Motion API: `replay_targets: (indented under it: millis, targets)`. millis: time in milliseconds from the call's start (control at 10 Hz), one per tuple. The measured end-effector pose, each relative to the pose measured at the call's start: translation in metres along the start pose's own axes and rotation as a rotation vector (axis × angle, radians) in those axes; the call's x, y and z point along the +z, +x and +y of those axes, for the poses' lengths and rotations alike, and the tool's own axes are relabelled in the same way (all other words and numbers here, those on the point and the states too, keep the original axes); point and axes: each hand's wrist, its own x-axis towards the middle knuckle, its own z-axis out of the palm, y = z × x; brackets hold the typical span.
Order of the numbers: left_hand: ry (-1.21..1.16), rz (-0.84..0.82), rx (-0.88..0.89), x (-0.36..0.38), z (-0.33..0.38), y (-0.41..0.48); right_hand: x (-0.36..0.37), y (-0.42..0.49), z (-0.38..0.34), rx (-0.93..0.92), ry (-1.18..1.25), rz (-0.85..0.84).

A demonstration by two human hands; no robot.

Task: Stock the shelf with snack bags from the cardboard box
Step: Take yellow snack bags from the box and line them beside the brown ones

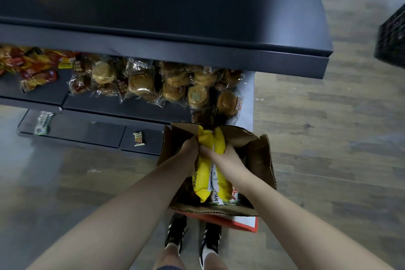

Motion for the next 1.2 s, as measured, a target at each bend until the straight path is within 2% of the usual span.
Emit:
replay_targets:
  millis: [100,200,300,400,500,600,700,800,1000,1100,1200]
  targets:
    - [-0.044,-0.109,0.082,-0.008,0.003,-0.023,-0.015,-0.012,-0.013,-0.086,0.114,0.051]
    - [-0.067,-0.118,0.207,-0.026,-0.01,-0.024,-0.03,-0.024,-0.027,-0.059,0.259,0.003]
    - [0.128,-0.176,0.377,-0.038,-0.01,-0.045,-0.031,-0.034,-0.04,-0.061,0.283,-0.03]
    - [0.419,-0.297,0.493,-0.047,0.0,-0.059,-0.026,-0.045,-0.055,-0.13,0.283,-0.053]
    - [0.49,-0.382,0.477,-0.053,0.01,-0.072,-0.015,-0.055,-0.076,-0.212,0.177,-0.136]
    - [0.56,-0.352,0.524,-0.063,0.014,-0.084,-0.005,-0.065,-0.096,-0.3,0.013,-0.201]
    - [0.566,-0.265,0.641,-0.07,0.015,-0.1,0.005,-0.081,-0.119,-0.418,-0.141,-0.247]
    - [0.542,-0.085,0.755,-0.072,0.021,-0.122,0.015,-0.094,-0.141,-0.525,-0.227,-0.253]
    - [0.477,0.113,0.996,-0.089,0.058,-0.151,0.032,-0.119,-0.194,-0.653,-0.166,-0.263]
    - [0.387,0.158,1.182,-0.094,0.086,-0.164,0.042,-0.124,-0.226,-0.725,-0.081,-0.221]
    - [0.291,0.12,1.28,-0.103,0.115,-0.169,0.048,-0.119,-0.258,-0.701,0.037,-0.21]
